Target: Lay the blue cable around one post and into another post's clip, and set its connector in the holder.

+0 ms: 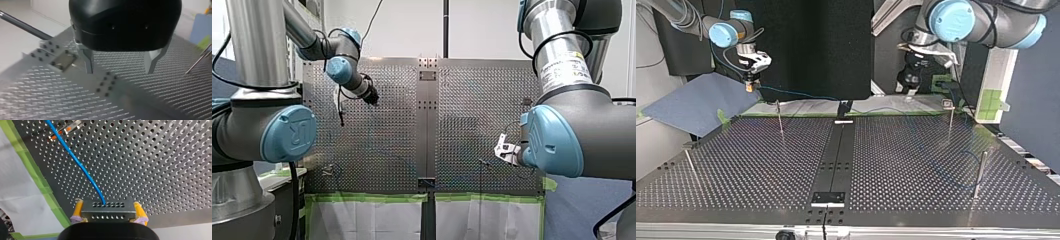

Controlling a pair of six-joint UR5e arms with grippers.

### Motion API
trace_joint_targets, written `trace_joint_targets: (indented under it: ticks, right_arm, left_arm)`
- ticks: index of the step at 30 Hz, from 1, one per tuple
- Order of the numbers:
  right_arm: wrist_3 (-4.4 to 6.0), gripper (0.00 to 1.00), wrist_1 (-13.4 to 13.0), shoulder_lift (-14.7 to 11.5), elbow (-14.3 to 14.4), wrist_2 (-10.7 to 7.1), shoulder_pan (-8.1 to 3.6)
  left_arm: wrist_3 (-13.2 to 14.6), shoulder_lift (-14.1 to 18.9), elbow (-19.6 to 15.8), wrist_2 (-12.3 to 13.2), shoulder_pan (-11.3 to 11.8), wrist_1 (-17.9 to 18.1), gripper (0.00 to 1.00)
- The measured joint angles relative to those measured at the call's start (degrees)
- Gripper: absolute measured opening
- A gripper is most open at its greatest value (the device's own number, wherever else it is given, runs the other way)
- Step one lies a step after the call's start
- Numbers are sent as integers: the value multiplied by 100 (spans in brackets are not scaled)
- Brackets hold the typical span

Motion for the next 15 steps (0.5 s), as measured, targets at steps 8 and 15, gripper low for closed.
trace_joint_targets:
  ticks: [8, 15]
  right_arm:
    - [-3, 0, -72, -1, 0, -65, 8]
    - [-3, 0, -102, -1, 0, -115, 16]
  left_arm:
    - [-374, -375, -375, 292, -375, 374, 100]
    - [-714, -714, -714, 568, -715, 715, 100]
